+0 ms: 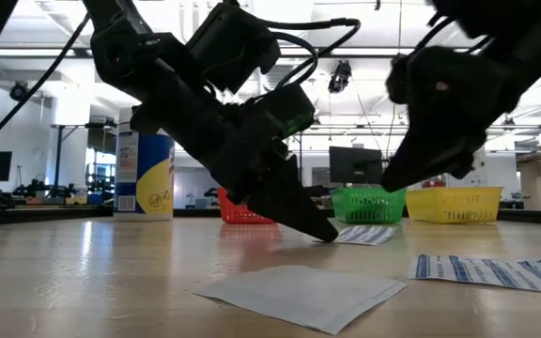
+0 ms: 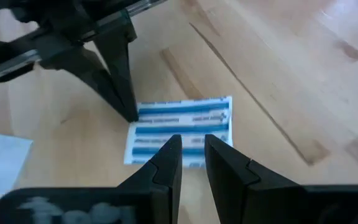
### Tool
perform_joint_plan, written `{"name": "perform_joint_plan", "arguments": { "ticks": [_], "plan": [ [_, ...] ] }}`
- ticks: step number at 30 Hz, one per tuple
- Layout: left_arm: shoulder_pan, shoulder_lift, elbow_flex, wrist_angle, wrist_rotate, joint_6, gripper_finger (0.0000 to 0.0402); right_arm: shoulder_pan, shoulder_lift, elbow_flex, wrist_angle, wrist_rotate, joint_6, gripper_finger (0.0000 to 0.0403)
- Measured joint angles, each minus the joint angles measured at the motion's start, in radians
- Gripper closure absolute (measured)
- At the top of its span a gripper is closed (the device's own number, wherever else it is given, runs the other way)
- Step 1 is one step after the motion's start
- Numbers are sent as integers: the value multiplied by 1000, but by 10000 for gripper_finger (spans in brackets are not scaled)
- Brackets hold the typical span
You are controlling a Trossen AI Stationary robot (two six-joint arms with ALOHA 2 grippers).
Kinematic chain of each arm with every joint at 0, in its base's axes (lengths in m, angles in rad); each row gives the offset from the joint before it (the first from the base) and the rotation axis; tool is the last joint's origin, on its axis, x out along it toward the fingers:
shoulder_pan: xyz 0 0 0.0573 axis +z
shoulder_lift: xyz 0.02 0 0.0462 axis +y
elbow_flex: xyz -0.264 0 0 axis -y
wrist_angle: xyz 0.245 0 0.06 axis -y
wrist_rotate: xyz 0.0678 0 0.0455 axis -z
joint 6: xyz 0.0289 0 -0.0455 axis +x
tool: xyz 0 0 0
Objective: Pick & Place First Aid Supplies
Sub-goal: Put the blue bandage in the red bin
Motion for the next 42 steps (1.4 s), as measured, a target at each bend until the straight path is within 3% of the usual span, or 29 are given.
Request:
{"name": "perform_joint_plan", "arguments": {
  "ticks": [10,19,27,32,42],
  "plan": [
    [0,1,-16,-4,0,-14,402,-93,104,42,2,-1,-27,299],
    [1,1,-27,2,0,-16,401,-149,115,43,3,-84,16,260],
    [2,3,-29,12,1,-15,401,-158,194,45,40,-170,45,268],
    [2,3,-31,14,1,-16,401,-158,180,45,38,-195,56,276],
    [2,3,-34,18,1,-16,401,-165,165,42,65,-347,-4,278]
  ]
}}
